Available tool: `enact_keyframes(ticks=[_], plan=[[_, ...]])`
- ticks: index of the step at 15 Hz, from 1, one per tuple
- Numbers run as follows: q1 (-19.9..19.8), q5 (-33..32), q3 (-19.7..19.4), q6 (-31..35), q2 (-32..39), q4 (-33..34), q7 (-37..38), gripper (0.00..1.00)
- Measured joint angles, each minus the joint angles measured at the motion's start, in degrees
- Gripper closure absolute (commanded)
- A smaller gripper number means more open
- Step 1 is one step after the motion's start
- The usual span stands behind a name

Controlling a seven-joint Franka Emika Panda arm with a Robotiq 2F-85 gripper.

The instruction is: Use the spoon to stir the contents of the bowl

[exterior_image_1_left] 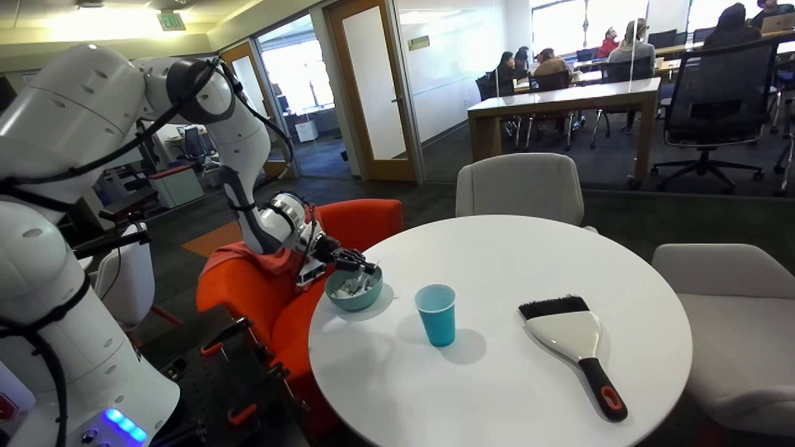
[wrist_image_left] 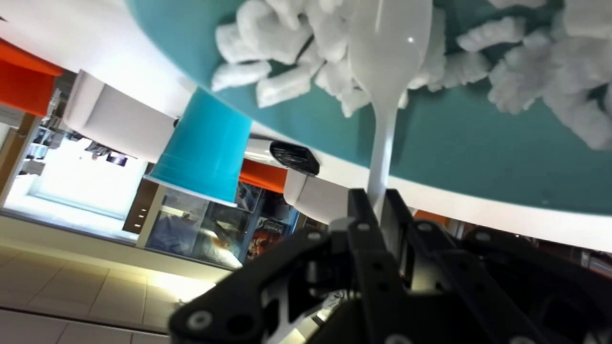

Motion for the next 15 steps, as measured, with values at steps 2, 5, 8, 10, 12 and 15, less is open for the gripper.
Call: enact_keyframes(ticks=[2,5,8,10,12,15], plan=[[0.24,1.58,0.00,-3.15,0.00,-0.01,-0.94,0.97],[0.73,1.81,-0.06,-6.76,0.00,0.00,-0.83,0.97],[0.92,0.91,-0.03,-7.20,-0.04,-0.01,0.64,0.97],[1.04,-0.14,0.11,-7.17,-0.25,-0.14,2.41,0.97],[1.25,-1.49,0.22,-7.15,-0.89,-0.70,5.49,0.97],[1.29,-2.23,0.69,-7.15,-2.91,-2.14,10.36,0.97]])
